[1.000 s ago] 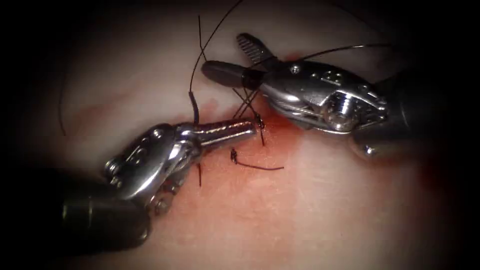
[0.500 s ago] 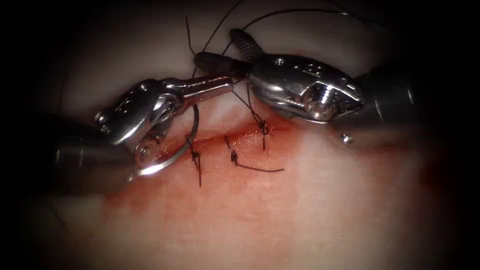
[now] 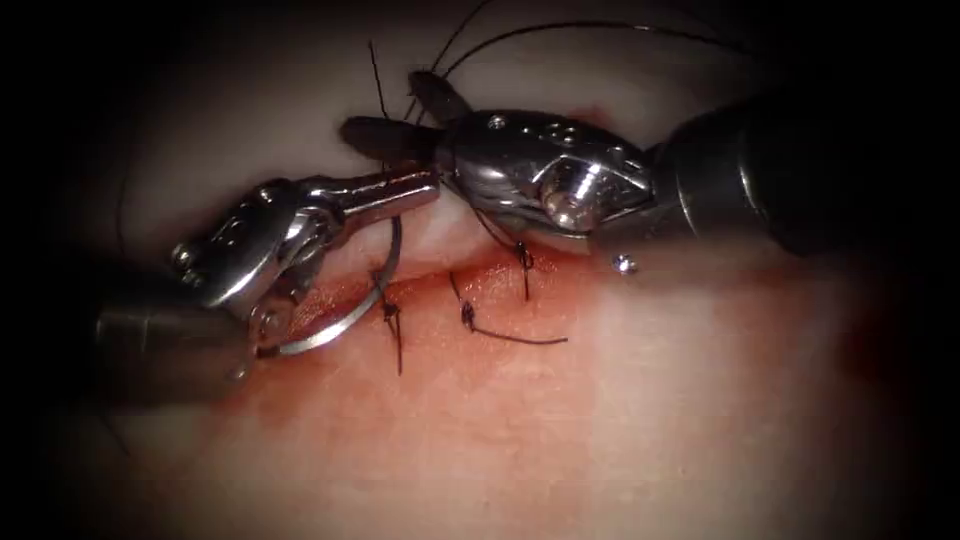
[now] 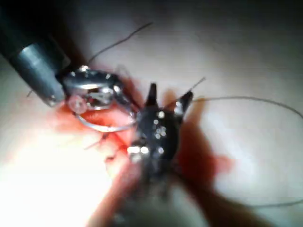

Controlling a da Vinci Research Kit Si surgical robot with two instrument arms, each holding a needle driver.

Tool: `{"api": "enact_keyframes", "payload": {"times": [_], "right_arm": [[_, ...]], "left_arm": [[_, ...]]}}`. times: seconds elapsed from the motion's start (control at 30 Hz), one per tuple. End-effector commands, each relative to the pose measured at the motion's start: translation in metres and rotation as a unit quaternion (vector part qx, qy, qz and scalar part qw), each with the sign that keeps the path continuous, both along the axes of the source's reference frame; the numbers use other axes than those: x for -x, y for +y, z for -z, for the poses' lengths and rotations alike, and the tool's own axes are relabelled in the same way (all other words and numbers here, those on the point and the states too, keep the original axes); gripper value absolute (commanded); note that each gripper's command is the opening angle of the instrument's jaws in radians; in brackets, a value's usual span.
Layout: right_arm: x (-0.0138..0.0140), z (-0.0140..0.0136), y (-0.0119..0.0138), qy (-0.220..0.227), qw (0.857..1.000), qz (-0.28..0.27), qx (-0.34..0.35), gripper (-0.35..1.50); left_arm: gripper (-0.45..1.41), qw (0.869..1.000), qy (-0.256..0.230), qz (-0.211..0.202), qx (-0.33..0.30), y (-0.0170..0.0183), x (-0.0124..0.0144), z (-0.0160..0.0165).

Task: Wound Closure

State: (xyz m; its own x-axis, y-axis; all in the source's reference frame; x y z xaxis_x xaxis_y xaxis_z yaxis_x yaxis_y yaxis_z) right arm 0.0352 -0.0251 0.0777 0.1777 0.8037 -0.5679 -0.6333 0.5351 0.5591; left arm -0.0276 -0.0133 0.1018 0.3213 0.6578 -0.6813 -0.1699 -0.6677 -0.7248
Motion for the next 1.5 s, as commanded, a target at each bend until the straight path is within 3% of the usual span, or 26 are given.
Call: {"api": "enact_keyframes", "payload": {"times": [0.03,0.6,0.63,0.67,0.7,0.73,0.8,1.03,1.1,1.17,1.2,1.33,1.5], "right_arm": [[-0.0007,-0.0005,-0.0004,0.000,1.000,0.002,0.000,0.49],[-0.0025,-0.0031,0.0008,-0.017,1.000,0.001,-0.015,0.29],[-0.0026,-0.0031,0.0008,-0.017,1.000,0.001,-0.015,0.24],[-0.0026,-0.0030,0.0008,-0.012,1.000,0.010,-0.019,-0.17],[-0.0026,-0.0030,0.0008,-0.012,1.000,0.010,-0.019,-0.17],[-0.0026,-0.0030,0.0008,-0.013,1.000,0.015,-0.021,-0.35],[-0.0023,-0.0028,0.0009,-0.011,0.999,0.023,-0.021,-0.35],[0.0003,-0.0002,0.0012,-0.028,1.000,0.014,-0.001,-0.35],[0.0031,0.0024,0.0001,-0.022,0.999,0.020,0.012,-0.35],[0.0039,0.0031,-0.0002,-0.019,1.000,0.019,0.013,-0.35],[0.0059,0.0047,-0.0007,-0.014,1.000,0.019,0.013,-0.35],[0.0092,0.0074,-0.0019,-0.004,1.000,0.026,0.008,-0.35],[0.0114,0.0093,-0.0045,0.002,0.999,0.036,0.007,-0.35]], "left_arm": [[-0.45,1.000,-0.001,-0.001,-0.001,-0.0004,0.0006,-0.0006],[-0.45,1.000,-0.001,0.000,0.000,-0.0008,0.0005,-0.0004],[-0.45,1.000,-0.001,0.000,0.000,-0.0008,0.0004,-0.0004],[-0.45,1.000,-0.001,0.000,0.000,-0.0008,0.0004,-0.0004],[-0.45,1.000,-0.001,0.000,0.000,-0.0008,0.0004,-0.0004],[-0.45,1.000,-0.001,0.000,0.000,-0.0008,0.0004,-0.0004],[-0.45,1.000,-0.001,0.000,0.000,-0.0008,0.0004,-0.0004],[-0.45,1.000,0.000,0.001,-0.001,-0.0009,0.0002,-0.0004],[-0.45,1.000,0.000,0.003,-0.002,-0.0010,-0.0003,-0.0003],[-0.45,1.000,0.001,0.004,-0.003,-0.0010,-0.0004,-0.0003],[-0.45,1.000,0.001,0.004,-0.003,-0.0010,-0.0008,-0.0002],[-0.45,1.000,0.002,0.008,-0.005,-0.0006,-0.0012,-0.0002],[-0.45,1.000,0.002,0.008,-0.006,-0.0002,-0.0014,-0.0001]]}}
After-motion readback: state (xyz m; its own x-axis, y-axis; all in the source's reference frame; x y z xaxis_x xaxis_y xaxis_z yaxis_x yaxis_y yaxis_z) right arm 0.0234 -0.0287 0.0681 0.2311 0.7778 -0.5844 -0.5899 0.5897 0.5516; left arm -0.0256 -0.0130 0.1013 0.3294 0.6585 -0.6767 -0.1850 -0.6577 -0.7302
